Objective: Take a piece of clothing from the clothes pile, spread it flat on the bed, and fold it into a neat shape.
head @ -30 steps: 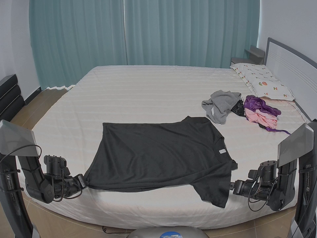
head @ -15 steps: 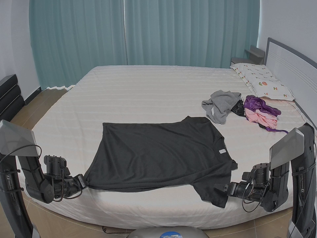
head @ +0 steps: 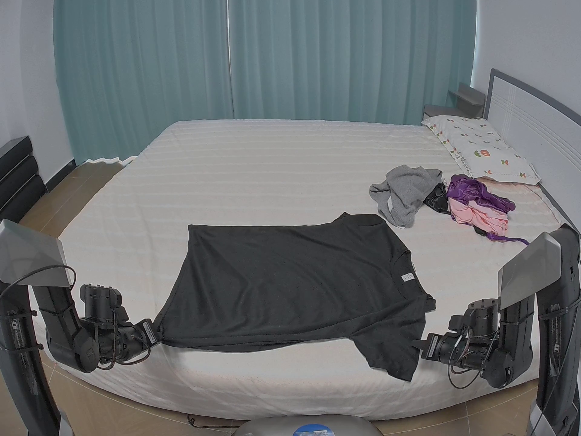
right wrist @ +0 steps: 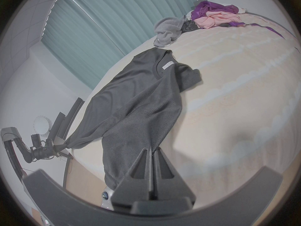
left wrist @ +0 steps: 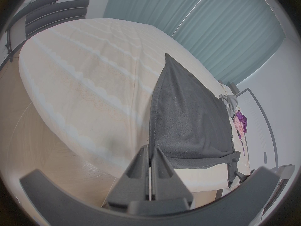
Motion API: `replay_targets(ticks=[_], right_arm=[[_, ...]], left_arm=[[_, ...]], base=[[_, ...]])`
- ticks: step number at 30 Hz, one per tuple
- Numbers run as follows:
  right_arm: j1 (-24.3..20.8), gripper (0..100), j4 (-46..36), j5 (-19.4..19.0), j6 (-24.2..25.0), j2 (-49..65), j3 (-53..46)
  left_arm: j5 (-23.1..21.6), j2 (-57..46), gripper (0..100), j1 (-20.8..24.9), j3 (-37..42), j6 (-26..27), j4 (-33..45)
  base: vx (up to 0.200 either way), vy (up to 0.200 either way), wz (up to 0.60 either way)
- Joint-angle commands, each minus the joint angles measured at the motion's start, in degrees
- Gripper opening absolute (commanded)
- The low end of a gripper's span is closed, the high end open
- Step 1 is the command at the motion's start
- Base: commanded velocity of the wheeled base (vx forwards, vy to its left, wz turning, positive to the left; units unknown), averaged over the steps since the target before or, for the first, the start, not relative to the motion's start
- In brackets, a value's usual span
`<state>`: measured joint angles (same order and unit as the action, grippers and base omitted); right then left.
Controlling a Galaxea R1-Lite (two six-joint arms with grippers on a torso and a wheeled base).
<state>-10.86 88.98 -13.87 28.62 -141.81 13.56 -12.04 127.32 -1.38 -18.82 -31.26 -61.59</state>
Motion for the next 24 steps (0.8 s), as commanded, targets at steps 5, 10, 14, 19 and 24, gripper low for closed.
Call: replay_targets(ticks=[5,10,14,19,24], right_arm=[[2.78,0,0.85,-1.24,0.03,4.88,-8.19],[2.51,0,0.85,-1.24,0.03,6.11,-10.39],[4.71,0,0.76,-8.89,-0.15,8.31,-13.56],[6.29,0,0.41,-9.86,-0.94,8.04,-13.56],[6.29,0,-5.83,-9.95,-5.51,9.36,-13.56]], left_arm=[[0.53,-2.34,0,-0.03,1.24,0.41,0.06],[1.23,-3.22,0,0.06,2.12,0.85,0.24],[2.46,-3.22,0,-0.2,2.83,3.83,0.41],[2.46,-3.22,0,-0.29,4.23,6.38,0.33],[2.64,-3.3,0,-0.38,5.29,8.05,-0.02]], base=[[0.0,0.0,0.0],[0.0,0.0,0.0],[0.0,0.0,0.0],[0.0,0.0,0.0],[0.0,0.0,0.0]])
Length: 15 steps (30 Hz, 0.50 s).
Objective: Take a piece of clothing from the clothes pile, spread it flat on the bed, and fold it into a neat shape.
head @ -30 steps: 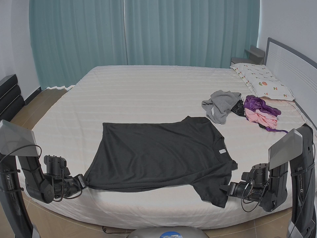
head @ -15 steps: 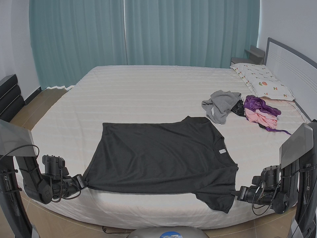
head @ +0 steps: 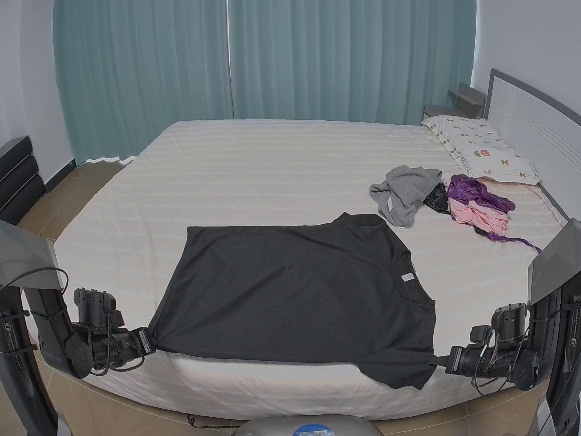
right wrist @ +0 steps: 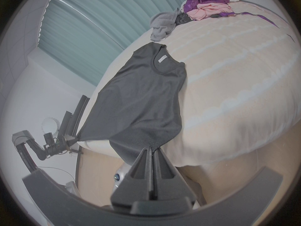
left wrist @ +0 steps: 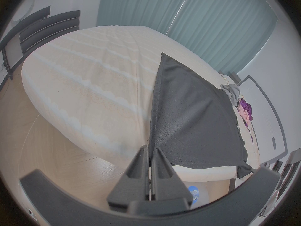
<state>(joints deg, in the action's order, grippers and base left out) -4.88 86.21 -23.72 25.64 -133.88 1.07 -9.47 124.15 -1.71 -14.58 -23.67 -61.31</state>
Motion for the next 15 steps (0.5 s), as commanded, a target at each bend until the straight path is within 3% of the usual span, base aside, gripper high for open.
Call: replay_targets(ticks=[1,15], right_arm=[[0.31,0,-3.59,-0.1,-2.87,1.51,-1.07],[1.27,0,-16.08,-0.01,-10.52,6.52,-1.07]], left_arm=[[0.07,-0.14,0,-0.05,1.13,0.47,-0.3],[0.07,0.13,0,0.21,5.18,7.59,-0.04]], base=[[0.0,0.0,0.0],[0.0,0.0,0.0]])
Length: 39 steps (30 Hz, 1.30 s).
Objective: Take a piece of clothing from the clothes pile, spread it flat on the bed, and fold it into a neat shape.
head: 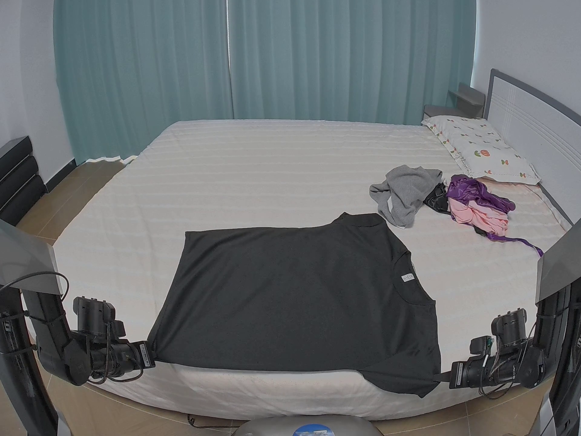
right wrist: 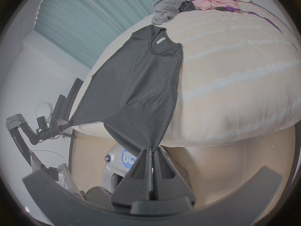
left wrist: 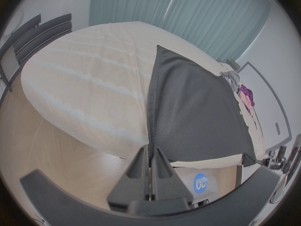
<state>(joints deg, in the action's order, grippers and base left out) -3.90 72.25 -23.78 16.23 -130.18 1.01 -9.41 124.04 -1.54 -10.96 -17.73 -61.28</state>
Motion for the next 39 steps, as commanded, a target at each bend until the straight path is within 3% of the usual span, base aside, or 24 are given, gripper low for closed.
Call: replay_targets(ticks=[1,11,20,27,32,39], right_arm=[[0.3,0,-3.08,0.05,-1.81,3.8,-1.01],[0.65,0,-17.41,1.37,-4.45,13.2,-1.01],[6.27,0,-28.57,0.93,-13.41,18.39,-1.01],[6.54,0,-30.59,0.93,-13.68,19.35,-1.01],[6.01,0,-34.64,0.84,-14.56,23.04,-1.01],[6.27,0,-40.0,0.76,-16.05,27.44,-1.01]], left_arm=[[0.01,0.41,0,0.04,1.99,2.34,-0.07],[0.27,0.33,0,0.04,4.1,5.51,0.11],[1.41,-0.47,0,0.22,7.88,10.61,-0.07],[4.67,-1.26,0,0.31,10.78,15.09,0.11],[6.16,-1.52,0,0.39,10.87,15.35,0.73],[6.25,-6.71,0,2.06,10.87,16.49,9.16]], base=[[0.0,0.0,0.0],[0.0,0.0,0.0],[0.0,0.0,0.0],[0.0,0.0,0.0],[0.0,0.0,0.0],[0.0,0.0,0.0]])
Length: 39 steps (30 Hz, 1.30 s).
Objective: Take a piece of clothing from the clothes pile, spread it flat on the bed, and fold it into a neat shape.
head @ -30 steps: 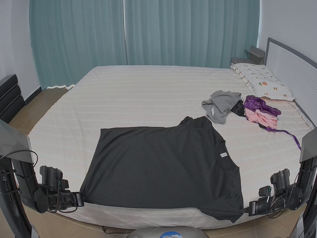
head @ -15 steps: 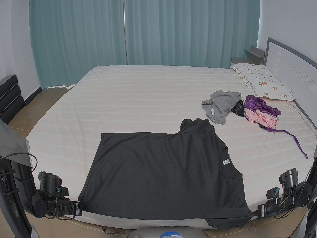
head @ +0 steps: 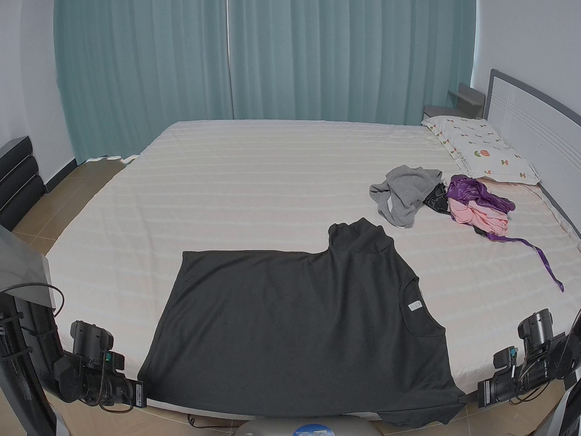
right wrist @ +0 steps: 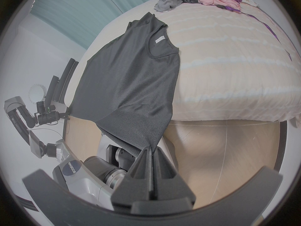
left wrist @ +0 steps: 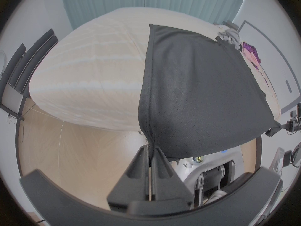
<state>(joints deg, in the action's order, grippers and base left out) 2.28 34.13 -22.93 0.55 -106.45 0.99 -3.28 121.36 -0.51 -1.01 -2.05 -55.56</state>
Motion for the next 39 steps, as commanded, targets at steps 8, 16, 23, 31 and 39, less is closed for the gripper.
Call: replay_targets(ticks=[8,16,23,31,39], right_arm=[[0.27,0,-5.57,-0.01,-1.25,8.54,-0.99],[0.53,0,-1.44,-0.18,-0.2,9.86,0.42],[-0.08,0,1.2,-0.1,3.76,9.07,4.29],[-1.31,0,1.2,0.25,7.19,7.31,9.38],[-1.84,0,1.29,0.43,7.27,4.58,12.72]], left_arm=[[0.2,-5.96,0,1.39,0.92,1.17,6.26],[0.38,-9.56,0,1.04,-2.77,-2.52,5.73],[0.12,-14.31,0,1.39,-7.07,-10.26,5.82],[0.12,-15.36,0,1.3,-9.27,-14.39,5.82],[-0.06,-15.27,0,2.01,-10.33,-15.18,5.82]], base=[[0.0,0.0,0.0],[0.0,0.0,0.0],[0.0,0.0,0.0],[0.0,0.0,0.0],[0.0,0.0,0.0]])
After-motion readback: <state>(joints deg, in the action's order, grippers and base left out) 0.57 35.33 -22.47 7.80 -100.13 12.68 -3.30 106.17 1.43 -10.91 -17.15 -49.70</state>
